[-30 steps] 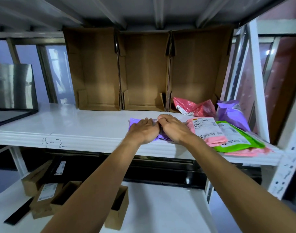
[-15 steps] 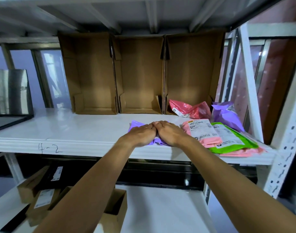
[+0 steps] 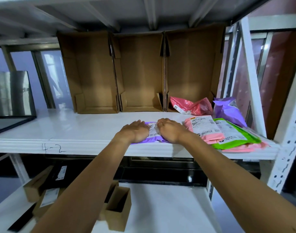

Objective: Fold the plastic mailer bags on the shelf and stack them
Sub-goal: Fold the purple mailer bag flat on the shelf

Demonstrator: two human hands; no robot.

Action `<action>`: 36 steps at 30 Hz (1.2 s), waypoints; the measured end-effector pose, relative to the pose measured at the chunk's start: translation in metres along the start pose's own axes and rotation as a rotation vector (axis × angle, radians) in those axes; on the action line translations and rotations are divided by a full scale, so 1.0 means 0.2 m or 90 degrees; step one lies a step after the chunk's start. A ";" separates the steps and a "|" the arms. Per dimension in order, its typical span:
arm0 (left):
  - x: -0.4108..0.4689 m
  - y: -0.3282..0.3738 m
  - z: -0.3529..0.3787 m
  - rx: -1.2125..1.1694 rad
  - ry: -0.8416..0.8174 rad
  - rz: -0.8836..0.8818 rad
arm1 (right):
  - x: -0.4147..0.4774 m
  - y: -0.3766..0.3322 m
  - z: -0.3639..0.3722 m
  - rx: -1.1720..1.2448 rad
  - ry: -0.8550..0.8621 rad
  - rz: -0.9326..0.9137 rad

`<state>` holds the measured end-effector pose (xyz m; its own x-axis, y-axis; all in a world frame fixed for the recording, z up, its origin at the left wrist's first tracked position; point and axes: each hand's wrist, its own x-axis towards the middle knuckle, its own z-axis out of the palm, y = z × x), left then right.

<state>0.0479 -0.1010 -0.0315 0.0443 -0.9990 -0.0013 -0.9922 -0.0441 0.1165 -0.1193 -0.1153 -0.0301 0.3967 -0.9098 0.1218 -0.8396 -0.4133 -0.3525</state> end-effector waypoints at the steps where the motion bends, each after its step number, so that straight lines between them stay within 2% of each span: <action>1: 0.01 -0.01 0.00 0.030 -0.005 -0.001 | 0.00 0.00 0.00 -0.016 -0.003 -0.006; 5: 0.01 -0.05 0.00 -0.021 -0.012 -0.043 | -0.02 -0.01 -0.02 -0.047 -0.023 -0.021; 12: 0.01 -0.13 0.01 -0.051 0.003 -0.023 | -0.01 0.00 -0.02 -0.055 -0.038 -0.017; 23: 0.02 -0.11 0.03 -0.055 0.012 -0.074 | -0.01 0.00 -0.02 0.066 -0.012 0.043; 27: -0.02 -0.09 0.01 -0.113 0.066 -0.075 | 0.00 0.01 -0.01 0.075 -0.007 0.060; 32: -0.05 -0.11 -0.01 -0.310 0.154 -0.042 | -0.08 -0.02 -0.01 0.079 0.060 -0.006; 36: -0.06 -0.09 0.02 -0.255 0.239 0.029 | -0.08 0.00 -0.02 0.195 0.106 -0.007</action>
<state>0.0649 -0.0889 -0.0368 0.1136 -0.9267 0.3581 -0.8751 0.0774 0.4778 -0.1265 -0.1008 -0.0288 0.3186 -0.9092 0.2681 -0.6747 -0.4162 -0.6096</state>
